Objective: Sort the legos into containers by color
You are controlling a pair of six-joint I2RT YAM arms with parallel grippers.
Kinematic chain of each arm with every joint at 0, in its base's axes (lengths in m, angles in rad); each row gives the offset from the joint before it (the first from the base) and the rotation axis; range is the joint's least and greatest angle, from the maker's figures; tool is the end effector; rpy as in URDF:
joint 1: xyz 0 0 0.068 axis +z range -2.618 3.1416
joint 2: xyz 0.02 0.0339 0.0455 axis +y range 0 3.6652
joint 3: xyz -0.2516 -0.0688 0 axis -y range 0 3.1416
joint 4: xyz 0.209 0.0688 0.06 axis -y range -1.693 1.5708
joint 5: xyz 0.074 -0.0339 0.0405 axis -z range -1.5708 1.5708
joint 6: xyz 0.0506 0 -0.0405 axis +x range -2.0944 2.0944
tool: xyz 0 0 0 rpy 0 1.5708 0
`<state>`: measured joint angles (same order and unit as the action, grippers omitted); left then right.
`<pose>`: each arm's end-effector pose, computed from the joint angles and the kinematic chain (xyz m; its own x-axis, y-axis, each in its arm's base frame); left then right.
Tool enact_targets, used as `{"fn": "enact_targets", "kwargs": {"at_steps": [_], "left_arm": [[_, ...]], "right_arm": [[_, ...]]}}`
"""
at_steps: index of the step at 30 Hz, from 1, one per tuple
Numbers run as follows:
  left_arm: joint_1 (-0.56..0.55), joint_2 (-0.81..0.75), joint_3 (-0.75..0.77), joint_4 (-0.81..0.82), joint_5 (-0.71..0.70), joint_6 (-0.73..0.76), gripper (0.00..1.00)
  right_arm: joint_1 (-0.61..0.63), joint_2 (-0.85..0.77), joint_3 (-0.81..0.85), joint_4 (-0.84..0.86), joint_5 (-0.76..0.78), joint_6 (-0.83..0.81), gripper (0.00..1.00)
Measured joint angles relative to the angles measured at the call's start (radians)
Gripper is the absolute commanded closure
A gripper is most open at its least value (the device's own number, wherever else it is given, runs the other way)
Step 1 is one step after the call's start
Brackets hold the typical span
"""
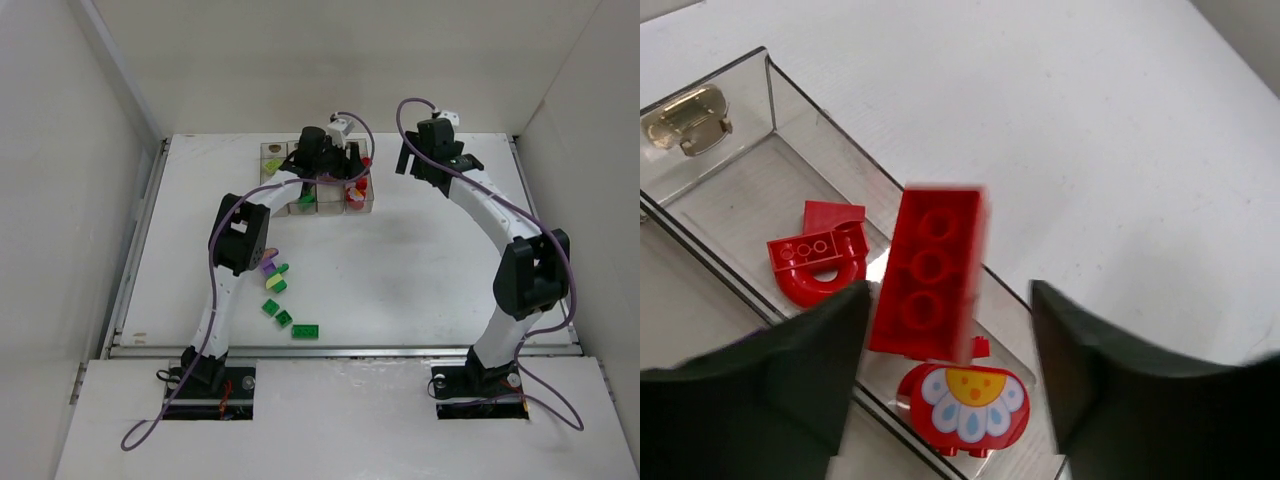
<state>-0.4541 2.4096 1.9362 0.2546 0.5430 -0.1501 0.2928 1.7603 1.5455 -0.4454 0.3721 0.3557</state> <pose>0.4694 -0.2582 0.2143 -0.3168 0.0122 -0.9484 0.7903 0.5562 -0.2569 0.3692 0.0921 0.3004 -0.5483 0.1735 -0.8181 0.2102 0.9754 0.0661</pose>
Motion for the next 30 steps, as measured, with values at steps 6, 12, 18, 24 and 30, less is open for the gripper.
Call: {"fn": "enact_targets", "kwargs": {"at_steps": [6, 12, 18, 24, 30], "left_arm": [[0.000, 0.000, 0.000, 0.019, 0.023, -0.042, 0.00], [0.012, -0.036, -0.040, -0.002, 0.029, -0.049, 0.00], [0.047, -0.257, -0.150, -0.151, -0.048, 0.122, 0.00], [0.141, -0.748, -0.441, -0.175, -0.257, 0.340, 0.00], [0.315, -1.109, -0.779, -0.126, -0.423, 0.421, 0.00]], "right_arm": [[-0.004, 0.000, 0.000, 0.000, 0.005, -0.030, 0.04], [-0.003, -0.013, 0.000, -0.002, -0.005, -0.067, 0.04], [0.064, -0.136, -0.086, 0.039, -0.018, -0.176, 0.00], [0.286, -0.214, -0.188, 0.096, -0.183, -0.334, 0.00], [0.484, -0.150, -0.224, 0.099, -0.407, -0.410, 0.00]]}}
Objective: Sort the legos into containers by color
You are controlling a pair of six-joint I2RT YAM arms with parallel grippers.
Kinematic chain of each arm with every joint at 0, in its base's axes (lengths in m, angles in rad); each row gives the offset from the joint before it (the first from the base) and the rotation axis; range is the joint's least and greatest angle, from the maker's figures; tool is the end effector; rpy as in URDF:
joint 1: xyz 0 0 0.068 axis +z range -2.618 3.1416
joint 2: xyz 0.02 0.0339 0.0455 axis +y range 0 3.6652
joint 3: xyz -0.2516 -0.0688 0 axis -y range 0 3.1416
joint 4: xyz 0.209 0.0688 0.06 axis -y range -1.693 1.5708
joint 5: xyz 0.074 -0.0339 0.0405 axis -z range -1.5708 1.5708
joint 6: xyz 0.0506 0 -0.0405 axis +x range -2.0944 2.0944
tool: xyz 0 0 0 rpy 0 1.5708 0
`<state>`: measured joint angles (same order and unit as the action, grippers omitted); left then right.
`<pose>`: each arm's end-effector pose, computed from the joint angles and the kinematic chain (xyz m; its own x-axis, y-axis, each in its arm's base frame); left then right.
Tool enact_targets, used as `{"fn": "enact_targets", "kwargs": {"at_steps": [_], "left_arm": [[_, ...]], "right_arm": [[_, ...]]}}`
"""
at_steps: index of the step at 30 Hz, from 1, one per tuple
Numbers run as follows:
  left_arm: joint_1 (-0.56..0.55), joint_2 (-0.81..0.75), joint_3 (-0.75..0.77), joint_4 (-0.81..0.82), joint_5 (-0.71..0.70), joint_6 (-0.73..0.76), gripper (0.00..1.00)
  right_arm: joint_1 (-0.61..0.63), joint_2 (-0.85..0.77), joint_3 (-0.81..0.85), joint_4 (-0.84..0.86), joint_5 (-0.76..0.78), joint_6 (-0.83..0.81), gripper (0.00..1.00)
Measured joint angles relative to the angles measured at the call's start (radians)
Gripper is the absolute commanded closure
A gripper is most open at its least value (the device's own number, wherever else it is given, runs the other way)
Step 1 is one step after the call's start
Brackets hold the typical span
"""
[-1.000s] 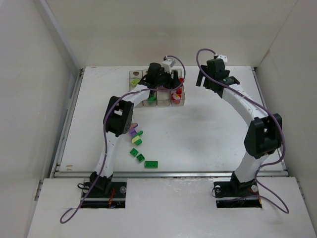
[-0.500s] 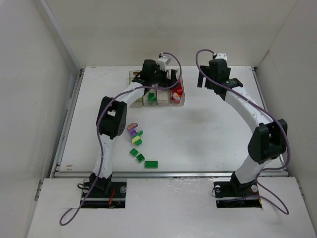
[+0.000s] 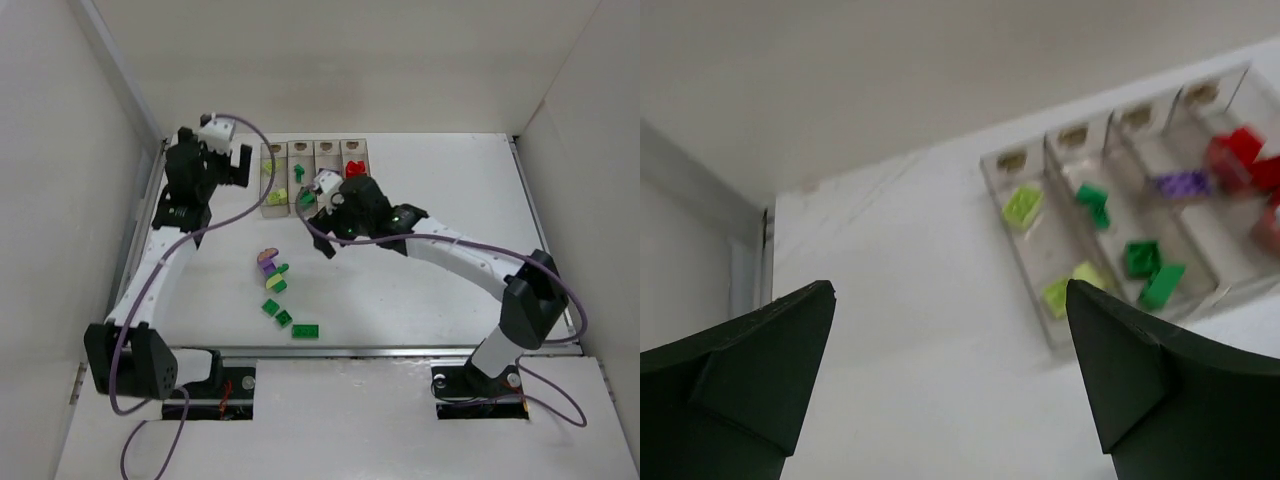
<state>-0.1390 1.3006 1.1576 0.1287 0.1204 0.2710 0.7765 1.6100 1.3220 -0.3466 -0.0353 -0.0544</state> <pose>0.2888 -0.0465 0.3838 0.0550 0.2606 -0.9639 0.2509 0.9307 0.2660 0.2467 0.2449 0.2892 -0.3831 -0.4525 -0.8053 -0.7426 0.6694 -0.0229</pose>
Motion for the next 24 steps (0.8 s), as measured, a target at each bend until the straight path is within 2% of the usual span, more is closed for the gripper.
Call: {"fn": "enact_targets", "kwargs": {"at_steps": [6, 9, 15, 19, 24], "left_arm": [[0.011, -0.198, -0.363, -0.104, -0.035, 0.058, 0.00], [0.010, -0.270, -0.468, -0.142, -0.065, 0.054, 0.00], [0.021, -0.341, -0.534, -0.096, -0.122, 0.009, 0.00], [0.051, -0.343, -0.551, -0.067, -0.143, -0.019, 0.00], [0.075, -0.354, -0.563, -0.058, -0.164, -0.044, 0.00]], "right_arm": [[0.124, 0.121, 0.013, -0.052, -0.097, -0.040, 0.02], [0.191, 0.128, 0.005, -0.103, -0.119, -0.069, 0.02], [0.361, 0.142, 0.003, -0.185, -0.089, -0.124, 0.04], [0.471, 0.184, -0.031, -0.178, -0.063, -0.106, 0.06], [0.487, 0.217, -0.085, -0.162, -0.021, -0.043, 0.08]]}}
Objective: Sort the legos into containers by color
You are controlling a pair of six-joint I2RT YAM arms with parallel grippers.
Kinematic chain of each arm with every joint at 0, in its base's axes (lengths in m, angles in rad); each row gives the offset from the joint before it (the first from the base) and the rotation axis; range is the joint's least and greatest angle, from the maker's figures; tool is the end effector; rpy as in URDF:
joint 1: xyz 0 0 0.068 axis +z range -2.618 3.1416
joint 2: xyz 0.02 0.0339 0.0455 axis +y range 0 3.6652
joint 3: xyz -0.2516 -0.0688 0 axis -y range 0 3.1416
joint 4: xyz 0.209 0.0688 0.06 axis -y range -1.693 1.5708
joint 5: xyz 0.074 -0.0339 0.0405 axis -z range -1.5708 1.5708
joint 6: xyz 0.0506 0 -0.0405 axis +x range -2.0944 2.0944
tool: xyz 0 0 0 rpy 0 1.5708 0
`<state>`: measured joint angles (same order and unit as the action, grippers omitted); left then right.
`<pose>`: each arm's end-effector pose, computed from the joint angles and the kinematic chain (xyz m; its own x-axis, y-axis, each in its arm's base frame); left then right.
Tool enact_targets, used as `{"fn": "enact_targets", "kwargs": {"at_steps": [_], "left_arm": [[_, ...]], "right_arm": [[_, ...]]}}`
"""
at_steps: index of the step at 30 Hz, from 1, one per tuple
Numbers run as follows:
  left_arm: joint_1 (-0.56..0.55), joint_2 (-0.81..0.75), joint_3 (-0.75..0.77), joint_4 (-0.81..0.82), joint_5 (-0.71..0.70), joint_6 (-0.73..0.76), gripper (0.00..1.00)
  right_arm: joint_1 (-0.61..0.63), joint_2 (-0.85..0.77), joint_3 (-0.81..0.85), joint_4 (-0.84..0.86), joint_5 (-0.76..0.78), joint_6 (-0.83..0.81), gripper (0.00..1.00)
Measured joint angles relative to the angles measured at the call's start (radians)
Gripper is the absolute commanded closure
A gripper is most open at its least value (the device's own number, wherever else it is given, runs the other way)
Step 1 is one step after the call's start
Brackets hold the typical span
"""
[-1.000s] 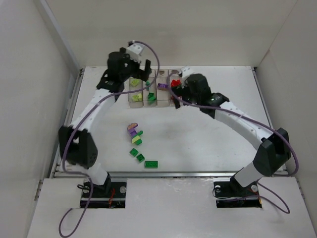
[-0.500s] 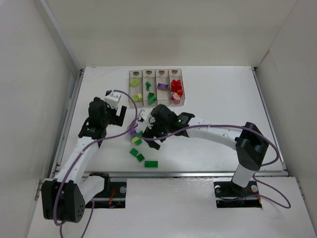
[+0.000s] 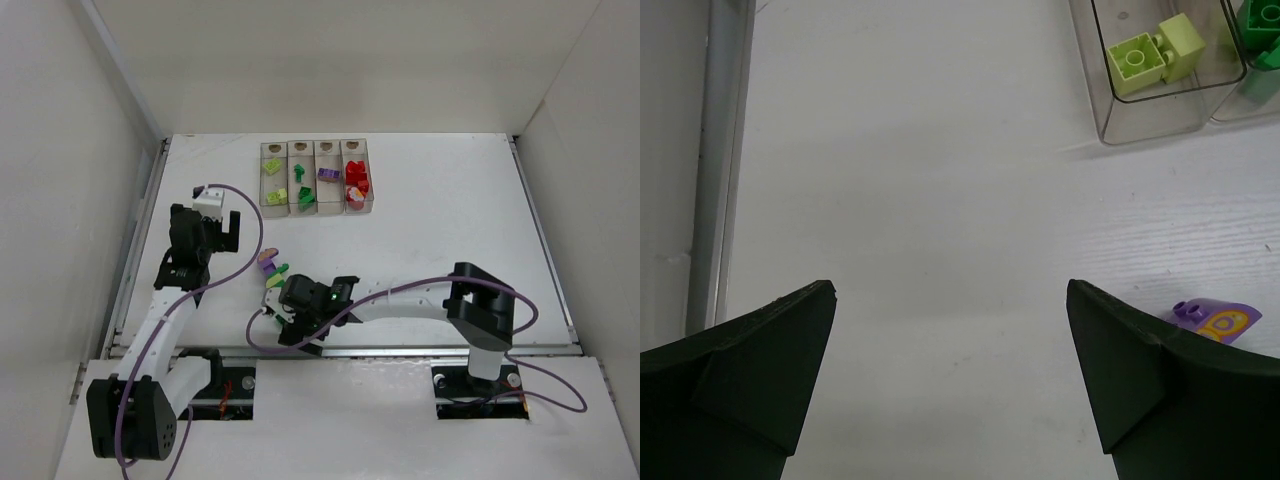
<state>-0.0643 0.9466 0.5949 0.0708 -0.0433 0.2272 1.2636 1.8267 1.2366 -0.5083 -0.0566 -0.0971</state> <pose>0.2092 -0.0113 0.2675 -0.2644 0.2425 -0.9334 0.0844 0.9700 0.2281 0.1023 0.3320 0.1796 -0.1750 -0.8717 -0.4578 -0.9810 0.1938 0.0060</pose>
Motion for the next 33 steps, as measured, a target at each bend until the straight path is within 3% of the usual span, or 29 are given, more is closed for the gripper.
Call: {"fn": "enact_targets", "kwargs": {"at_steps": [6, 13, 14, 17, 26, 29, 33], "left_arm": [[0.000, -0.008, -0.019, 0.015, -0.002, -0.030, 0.00], [0.005, -0.023, -0.019, 0.015, 0.008, -0.055, 0.00], [0.008, -0.026, -0.019, 0.015, 0.010, -0.058, 0.00], [0.015, -0.035, -0.019, 0.015, 0.014, -0.067, 0.00], [0.041, -0.041, -0.019, 0.014, 0.052, -0.080, 0.00], [0.050, -0.044, -0.019, 0.014, 0.080, -0.080, 0.00], [0.069, -0.052, -0.019, 0.015, 0.102, -0.129, 0.00]], "right_arm": [[-0.004, 0.072, 0.011, 0.043, 0.101, 0.039, 0.13], [0.014, 0.073, 0.012, 0.065, 0.093, 0.051, 0.62], [0.014, 0.074, 0.012, 0.071, 0.094, 0.049, 0.75], [0.012, 0.073, 0.014, 0.082, 0.102, 0.041, 1.00], [-0.032, 0.003, 0.002, 0.083, 0.118, 0.029, 1.00], [-0.140, -0.082, 0.003, 0.114, 0.062, 0.052, 1.00], [-0.374, -0.132, 0.091, 0.189, -0.005, 0.134, 1.00]]}}
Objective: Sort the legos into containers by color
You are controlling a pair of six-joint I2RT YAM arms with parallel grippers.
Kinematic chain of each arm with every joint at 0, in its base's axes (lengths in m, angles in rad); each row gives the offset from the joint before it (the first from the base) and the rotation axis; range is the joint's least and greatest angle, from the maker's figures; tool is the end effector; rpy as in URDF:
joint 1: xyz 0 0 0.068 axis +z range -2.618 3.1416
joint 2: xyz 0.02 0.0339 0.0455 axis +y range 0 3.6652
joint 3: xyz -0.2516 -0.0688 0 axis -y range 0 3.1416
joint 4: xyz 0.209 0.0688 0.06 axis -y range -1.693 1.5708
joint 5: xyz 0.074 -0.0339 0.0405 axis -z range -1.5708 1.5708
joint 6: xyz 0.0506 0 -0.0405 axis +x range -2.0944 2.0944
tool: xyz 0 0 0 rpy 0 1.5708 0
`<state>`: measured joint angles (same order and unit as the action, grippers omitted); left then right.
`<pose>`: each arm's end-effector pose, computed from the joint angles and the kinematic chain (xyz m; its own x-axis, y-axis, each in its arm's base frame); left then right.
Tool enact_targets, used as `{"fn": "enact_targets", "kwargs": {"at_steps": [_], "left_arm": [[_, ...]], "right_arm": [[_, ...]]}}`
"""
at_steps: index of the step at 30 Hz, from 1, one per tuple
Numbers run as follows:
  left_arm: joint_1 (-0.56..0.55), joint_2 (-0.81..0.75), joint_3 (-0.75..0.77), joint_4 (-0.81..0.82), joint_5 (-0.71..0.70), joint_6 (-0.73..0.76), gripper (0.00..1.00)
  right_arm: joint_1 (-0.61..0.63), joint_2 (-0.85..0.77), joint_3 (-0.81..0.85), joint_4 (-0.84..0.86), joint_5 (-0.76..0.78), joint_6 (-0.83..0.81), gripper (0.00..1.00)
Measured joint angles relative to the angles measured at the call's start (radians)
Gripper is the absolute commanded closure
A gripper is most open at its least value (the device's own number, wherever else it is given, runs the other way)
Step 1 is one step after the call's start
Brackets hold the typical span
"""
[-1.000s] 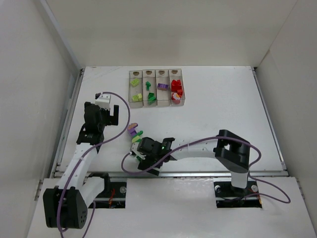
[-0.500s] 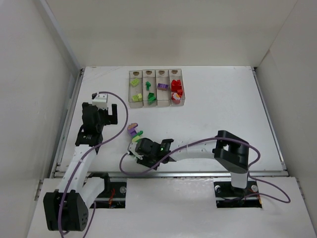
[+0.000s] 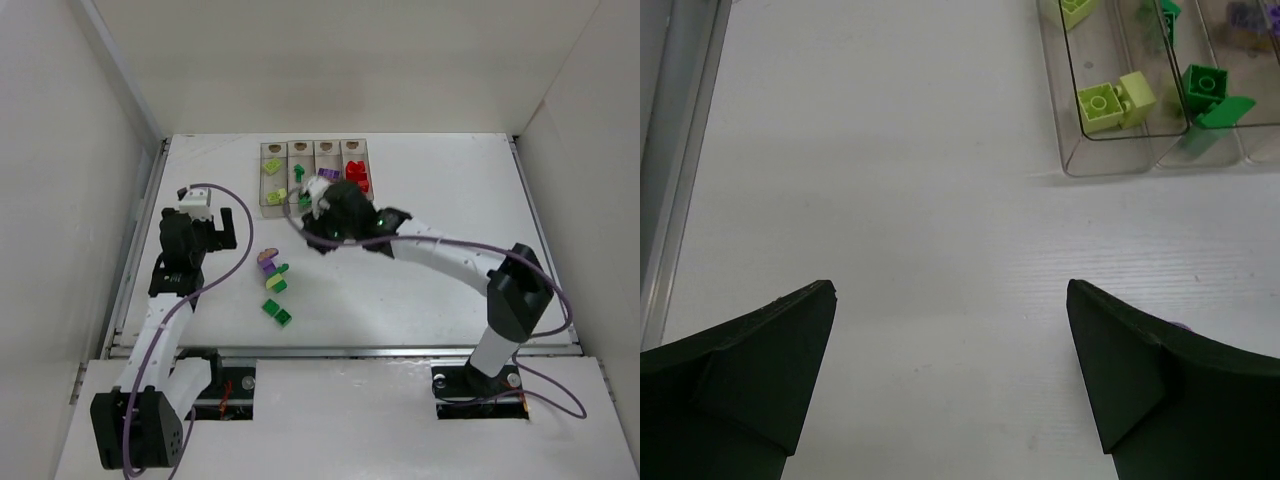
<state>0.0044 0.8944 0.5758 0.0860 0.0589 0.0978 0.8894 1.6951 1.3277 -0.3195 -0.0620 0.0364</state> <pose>0.2009 -0.0021 0.2725 -0.2242 0.0965 -0.9697 0.0751 0.9938 0.0815 0.2269 0.2847 0.2651 -0.4285 -0.4707 -0.7713 -0.7903 0.6090 0.0674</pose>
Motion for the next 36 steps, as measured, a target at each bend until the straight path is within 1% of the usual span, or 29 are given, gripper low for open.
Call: {"fn": "enact_targets", "kwargs": {"at_steps": [3, 7, 11, 14, 15, 17, 18, 19, 20, 22, 23, 24, 25, 28, 31, 34, 36], "left_arm": [[0.021, -0.007, 0.000, 0.002, -0.008, -0.069, 0.00], [0.042, -0.008, 0.000, 0.003, -0.009, -0.111, 0.00], [0.049, -0.008, 0.000, -0.001, -0.008, -0.101, 0.00], [0.064, -0.007, 0.000, -0.001, -0.007, -0.095, 0.00], [0.073, -0.006, 0.000, -0.002, -0.006, -0.094, 0.00], [0.088, -0.005, 0.000, -0.002, -0.001, -0.092, 0.00], [0.096, -0.004, 0.000, -0.002, 0.002, -0.092, 0.00], [0.104, 0.000, 0.000, -0.002, 0.007, -0.092, 0.00], [0.109, 0.004, 0.000, -0.002, 0.013, -0.092, 0.00], [0.119, 0.014, 0.000, -0.002, 0.027, -0.092, 0.00], [0.122, 0.019, 0.000, -0.002, 0.036, -0.091, 0.00], [0.123, 0.022, 0.000, -0.002, 0.043, -0.088, 0.00], [0.123, 0.024, 0.000, -0.002, 0.050, -0.087, 0.00], [0.128, 0.027, 0.000, -0.002, 0.087, -0.068, 0.00], [0.130, 0.027, 0.000, -0.003, 0.125, -0.049, 0.00], [0.133, 0.027, 0.000, -0.002, 0.147, -0.038, 0.00], [0.134, 0.027, 0.000, -0.002, 0.149, -0.034, 0.00]], "right_arm": [[-0.148, 0.091, 0.187, 0.040, -0.021, 0.090, 1.00], [-0.263, 0.313, 0.471, 0.093, -0.026, 0.217, 1.00], [-0.308, 0.528, 0.674, 0.090, -0.028, 0.291, 1.00], [-0.309, 0.660, 0.787, 0.081, -0.035, 0.320, 1.00], [-0.307, 0.687, 0.807, 0.079, -0.039, 0.325, 0.98], [-0.302, 0.735, 0.844, 0.077, -0.045, 0.336, 0.81], [-0.299, 0.750, 0.854, 0.073, -0.048, 0.341, 0.69], [-0.299, 0.760, 0.859, 0.069, -0.051, 0.344, 0.40], [-0.298, 0.765, 0.861, 0.065, -0.051, 0.354, 0.31], [-0.294, 0.767, 0.862, 0.062, -0.051, 0.354, 0.19], [-0.294, 0.767, 0.864, 0.062, -0.050, 0.356, 0.06], [-0.293, 0.766, 0.867, 0.064, -0.051, 0.359, 0.02], [-0.293, 0.765, 0.867, 0.066, -0.049, 0.360, 0.00], [-0.293, 0.755, 0.862, 0.066, -0.050, 0.356, 0.00], [-0.288, 0.696, 0.805, 0.058, -0.041, 0.307, 0.00], [-0.259, 0.561, 0.673, 0.056, -0.037, 0.199, 0.00], [-0.217, 0.441, 0.564, 0.057, -0.044, 0.122, 0.00]]}}
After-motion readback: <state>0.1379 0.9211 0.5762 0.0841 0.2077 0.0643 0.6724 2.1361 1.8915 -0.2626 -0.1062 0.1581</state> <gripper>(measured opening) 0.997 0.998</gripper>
